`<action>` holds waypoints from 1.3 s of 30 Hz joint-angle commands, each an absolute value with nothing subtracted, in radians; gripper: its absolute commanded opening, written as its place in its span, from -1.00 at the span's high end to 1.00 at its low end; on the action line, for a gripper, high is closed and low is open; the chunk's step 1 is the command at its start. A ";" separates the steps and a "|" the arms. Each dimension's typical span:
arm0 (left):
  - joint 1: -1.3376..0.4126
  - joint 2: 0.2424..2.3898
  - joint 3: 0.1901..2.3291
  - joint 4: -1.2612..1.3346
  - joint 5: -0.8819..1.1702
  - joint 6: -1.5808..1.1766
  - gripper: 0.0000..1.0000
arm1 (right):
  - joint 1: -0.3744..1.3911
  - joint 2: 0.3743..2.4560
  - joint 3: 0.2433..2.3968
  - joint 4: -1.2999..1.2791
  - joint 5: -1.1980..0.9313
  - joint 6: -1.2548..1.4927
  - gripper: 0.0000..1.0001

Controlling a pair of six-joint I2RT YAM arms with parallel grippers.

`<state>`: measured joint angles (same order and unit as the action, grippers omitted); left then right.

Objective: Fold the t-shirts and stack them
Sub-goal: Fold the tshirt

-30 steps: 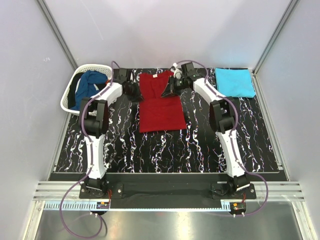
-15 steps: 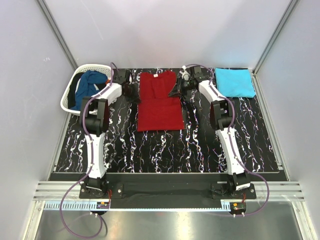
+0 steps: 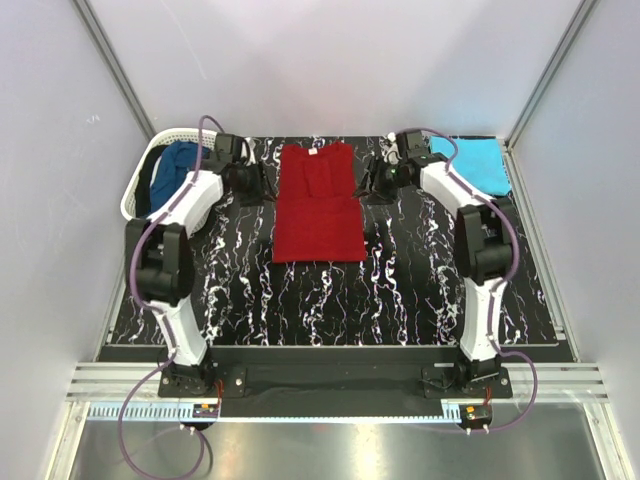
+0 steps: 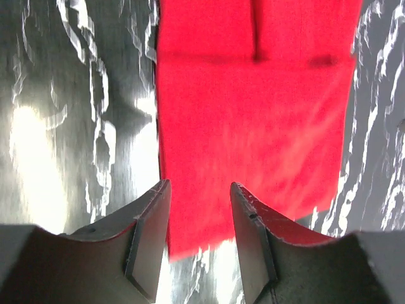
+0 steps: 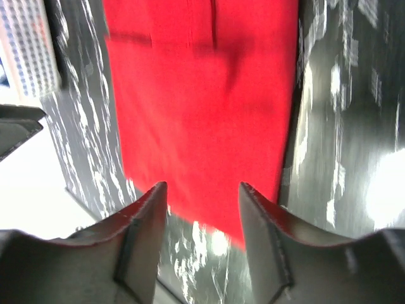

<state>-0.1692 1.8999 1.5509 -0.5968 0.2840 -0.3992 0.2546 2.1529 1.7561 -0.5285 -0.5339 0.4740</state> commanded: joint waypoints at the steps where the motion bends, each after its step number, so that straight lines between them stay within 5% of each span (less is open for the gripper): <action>1: -0.184 1.792 1.395 -0.601 0.308 -0.371 0.04 | 0.278 2.020 1.556 -0.488 -0.485 0.468 -0.18; 7: -0.187 1.713 1.158 -0.469 0.452 -0.414 0.03 | 0.287 1.882 1.344 -0.433 -0.483 0.480 -0.12; 15: -0.201 1.726 1.011 -0.410 0.379 -0.485 0.13 | 0.314 1.870 1.168 -0.322 -0.434 0.589 0.01; 32: -0.215 1.657 0.877 -0.262 0.341 -0.595 0.11 | 0.348 1.782 0.876 0.037 -0.362 0.877 0.03; 39: -0.219 1.654 0.867 -0.233 0.330 -0.617 0.11 | 0.348 1.784 0.868 0.038 -0.324 0.887 0.43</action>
<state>-0.2115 1.6764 0.8810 -0.2794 0.3660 -0.6041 0.3393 1.7840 0.8753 -0.0029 -0.3740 0.8715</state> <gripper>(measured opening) 0.442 0.308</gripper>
